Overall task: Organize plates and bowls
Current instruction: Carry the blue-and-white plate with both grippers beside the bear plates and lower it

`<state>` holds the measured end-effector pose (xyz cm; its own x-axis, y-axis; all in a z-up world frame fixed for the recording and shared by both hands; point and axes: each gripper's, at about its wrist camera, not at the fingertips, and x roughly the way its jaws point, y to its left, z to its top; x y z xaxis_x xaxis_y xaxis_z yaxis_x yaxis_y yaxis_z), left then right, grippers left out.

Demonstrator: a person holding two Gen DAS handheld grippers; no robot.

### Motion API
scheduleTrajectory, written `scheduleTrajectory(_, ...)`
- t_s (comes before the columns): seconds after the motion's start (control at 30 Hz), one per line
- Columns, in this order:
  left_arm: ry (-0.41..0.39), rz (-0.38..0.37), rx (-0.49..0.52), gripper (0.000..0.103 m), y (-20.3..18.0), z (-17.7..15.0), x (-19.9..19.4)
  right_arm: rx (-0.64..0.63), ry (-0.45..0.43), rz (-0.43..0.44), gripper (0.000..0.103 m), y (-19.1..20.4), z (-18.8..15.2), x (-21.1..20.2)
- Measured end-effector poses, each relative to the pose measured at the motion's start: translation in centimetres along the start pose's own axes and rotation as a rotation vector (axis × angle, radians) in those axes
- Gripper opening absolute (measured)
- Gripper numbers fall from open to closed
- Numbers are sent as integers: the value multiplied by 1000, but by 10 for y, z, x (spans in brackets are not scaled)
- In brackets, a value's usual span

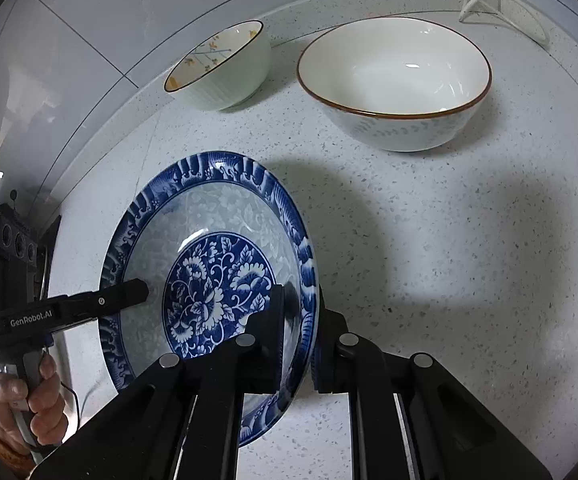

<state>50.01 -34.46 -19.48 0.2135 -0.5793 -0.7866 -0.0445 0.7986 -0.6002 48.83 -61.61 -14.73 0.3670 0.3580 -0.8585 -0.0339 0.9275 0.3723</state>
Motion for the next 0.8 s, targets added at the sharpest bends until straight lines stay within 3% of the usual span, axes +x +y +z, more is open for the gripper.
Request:
scheduleTrajectory(0.23, -44, -1, -2, 8, 27, -38, -64, -49, -3, 16, 9, 48, -24, -16)
scheduleTrajectory(0.5, -58, 41, -4, 9, 86, -91, -132, -129, 24, 44, 9, 130, -83, -16)
scheduleTrajectory(0.8, -22, 79, -28, 9, 121, -119, -128, -91, 102, 13, 10, 156, -120, 14)
